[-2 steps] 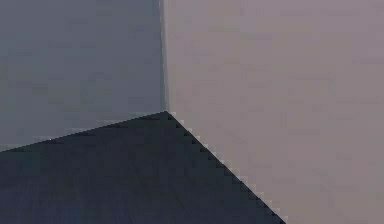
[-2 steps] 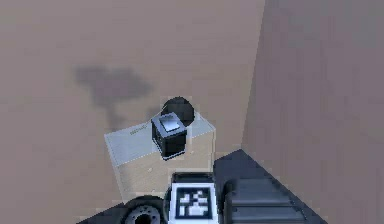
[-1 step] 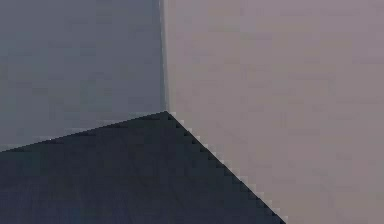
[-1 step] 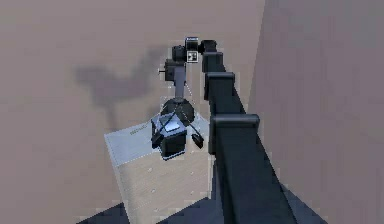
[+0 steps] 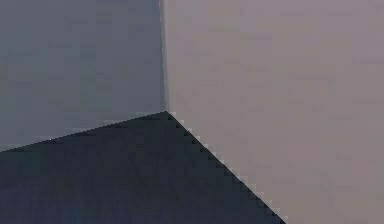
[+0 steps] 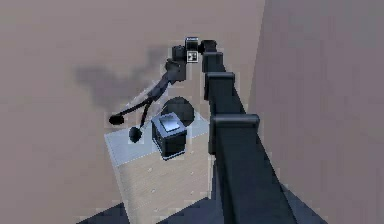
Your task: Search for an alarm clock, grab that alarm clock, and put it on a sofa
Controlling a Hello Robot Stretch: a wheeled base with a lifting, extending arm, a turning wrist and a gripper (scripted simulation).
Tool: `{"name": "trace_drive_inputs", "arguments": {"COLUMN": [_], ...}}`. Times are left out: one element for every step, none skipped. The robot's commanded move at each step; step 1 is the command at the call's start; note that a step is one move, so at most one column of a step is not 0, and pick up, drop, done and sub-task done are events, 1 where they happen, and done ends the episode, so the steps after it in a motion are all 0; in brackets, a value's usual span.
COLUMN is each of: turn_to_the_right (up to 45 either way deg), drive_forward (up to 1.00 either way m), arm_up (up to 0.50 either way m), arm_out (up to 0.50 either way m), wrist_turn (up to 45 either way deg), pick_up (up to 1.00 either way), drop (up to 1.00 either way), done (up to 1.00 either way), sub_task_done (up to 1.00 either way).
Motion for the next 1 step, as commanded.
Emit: {"name": "trace_drive_inputs", "arguments": {"turn_to_the_right": [0.0], "drive_forward": [0.00], "arm_up": [0.00], "arm_out": [0.00], "wrist_turn": [45.0], "pick_up": [0.00], "drop": [0.00], "done": [0.00], "sub_task_done": [0.00]}}
